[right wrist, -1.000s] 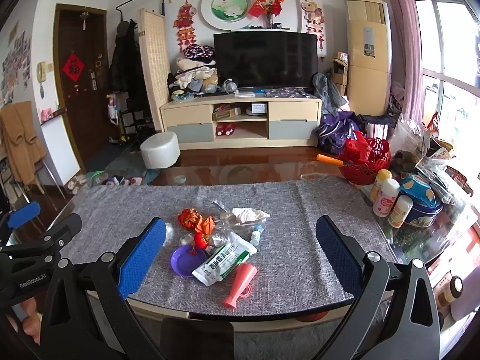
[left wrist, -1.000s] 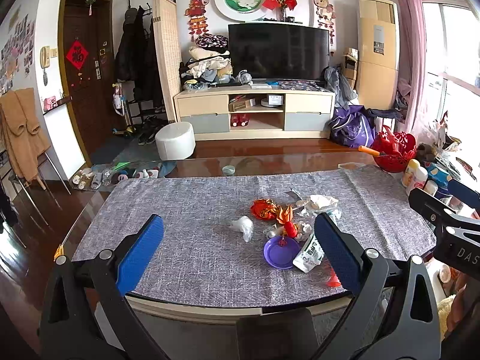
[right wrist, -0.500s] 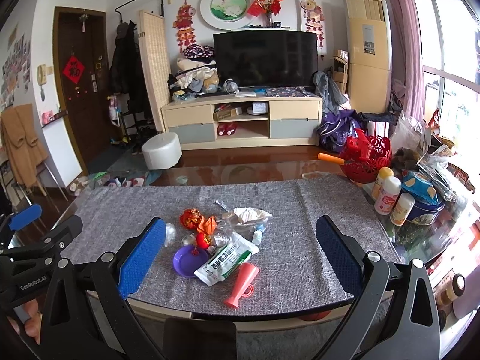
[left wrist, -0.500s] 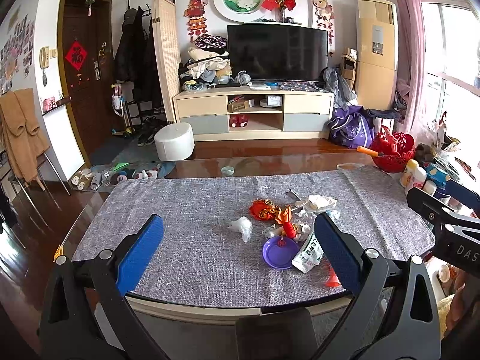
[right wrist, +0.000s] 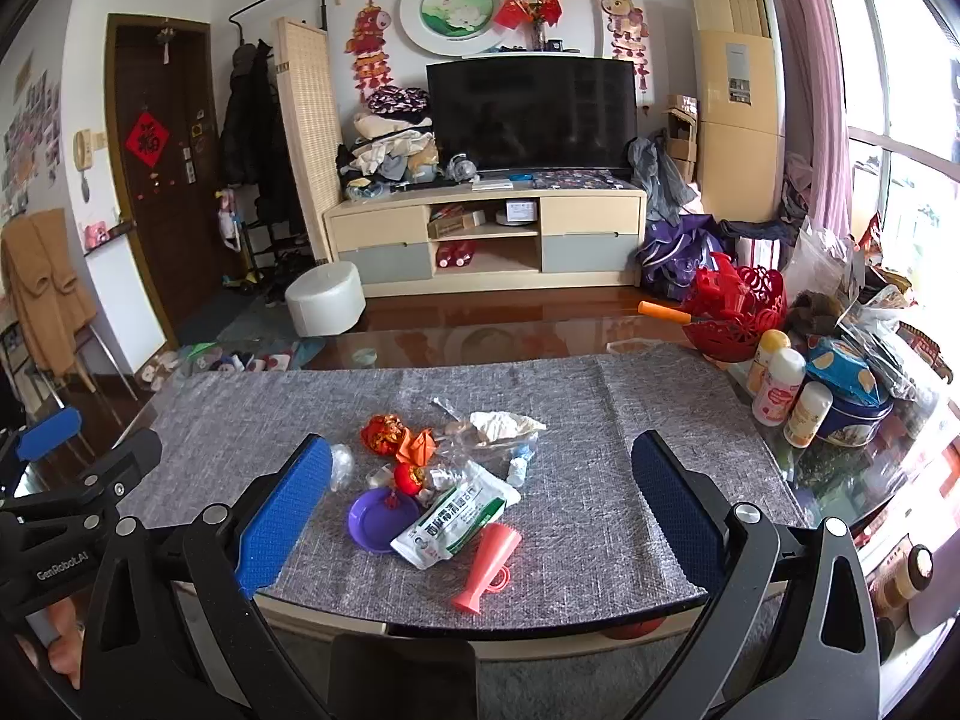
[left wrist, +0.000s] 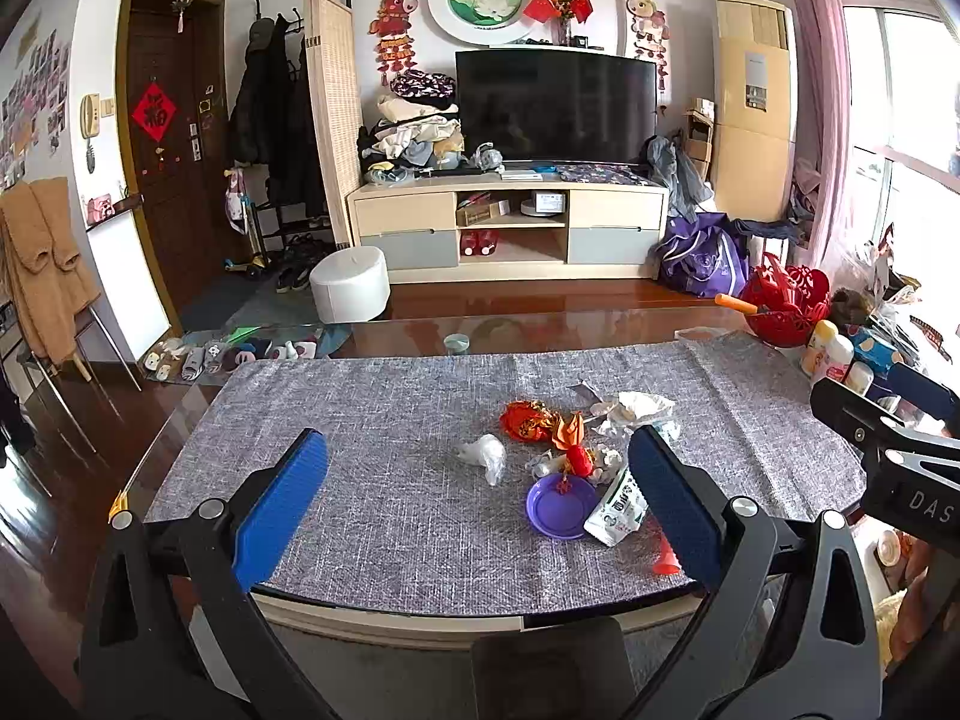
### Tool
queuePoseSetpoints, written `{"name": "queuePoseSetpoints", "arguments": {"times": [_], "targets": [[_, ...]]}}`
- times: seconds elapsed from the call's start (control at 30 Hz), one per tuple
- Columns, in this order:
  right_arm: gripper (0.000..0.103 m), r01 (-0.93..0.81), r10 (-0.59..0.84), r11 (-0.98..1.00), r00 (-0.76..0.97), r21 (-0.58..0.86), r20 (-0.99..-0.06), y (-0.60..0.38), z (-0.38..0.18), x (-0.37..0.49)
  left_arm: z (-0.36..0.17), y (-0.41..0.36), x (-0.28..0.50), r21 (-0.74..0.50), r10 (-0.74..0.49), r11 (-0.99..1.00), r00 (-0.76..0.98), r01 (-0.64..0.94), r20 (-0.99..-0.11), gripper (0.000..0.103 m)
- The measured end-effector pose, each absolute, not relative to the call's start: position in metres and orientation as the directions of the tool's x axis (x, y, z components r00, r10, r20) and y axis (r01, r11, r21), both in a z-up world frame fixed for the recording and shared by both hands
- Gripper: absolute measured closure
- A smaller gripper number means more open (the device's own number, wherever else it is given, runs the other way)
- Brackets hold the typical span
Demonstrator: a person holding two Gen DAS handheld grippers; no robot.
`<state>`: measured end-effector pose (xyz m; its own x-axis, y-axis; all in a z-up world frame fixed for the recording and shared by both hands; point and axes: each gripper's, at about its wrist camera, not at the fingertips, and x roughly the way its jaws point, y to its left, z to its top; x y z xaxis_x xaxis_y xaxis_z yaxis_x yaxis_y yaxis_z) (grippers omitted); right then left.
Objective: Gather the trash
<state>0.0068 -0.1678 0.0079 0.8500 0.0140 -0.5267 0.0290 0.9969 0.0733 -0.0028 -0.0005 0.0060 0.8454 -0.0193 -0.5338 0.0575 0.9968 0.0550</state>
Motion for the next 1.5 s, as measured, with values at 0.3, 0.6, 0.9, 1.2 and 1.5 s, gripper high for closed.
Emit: {"name": "queuePoseSetpoints", "arguments": {"times": [0.3, 0.6, 0.9, 1.2, 1.5], "targets": [[0.003, 0.030, 0.014, 0.997, 0.851, 0.074, -0.526, -0.167, 0.008, 0.007, 0.008, -0.001, -0.003, 0.055, -0.020, 0.997, 0.846, 0.058, -0.532, 0.008], [0.003, 0.026, 0.019, 0.997, 0.849, 0.076, -0.528, -0.166, 0.008, 0.007, 0.008, -0.001, -0.004, 0.054, -0.020, 0.997, 0.847, 0.058, -0.531, 0.008], [0.003, 0.024, 0.020, 0.997, 0.849, 0.077, -0.529, -0.167, 0.008, 0.007, 0.008, 0.000, -0.004, 0.054, -0.020, 0.997, 0.848, 0.058, -0.530, 0.008], [0.003, 0.012, 0.036, 0.996, 0.847, 0.087, -0.531, -0.169, 0.004, 0.011, 0.011, 0.000, -0.004, 0.052, -0.020, 0.997, 0.848, 0.056, -0.530, 0.008], [0.003, -0.035, 0.096, 0.990, 0.876, 0.136, -0.473, -0.173, 0.009, 0.006, 0.020, 0.008, 0.002, 0.047, -0.013, 0.998, 0.846, 0.046, -0.534, 0.008]]}}
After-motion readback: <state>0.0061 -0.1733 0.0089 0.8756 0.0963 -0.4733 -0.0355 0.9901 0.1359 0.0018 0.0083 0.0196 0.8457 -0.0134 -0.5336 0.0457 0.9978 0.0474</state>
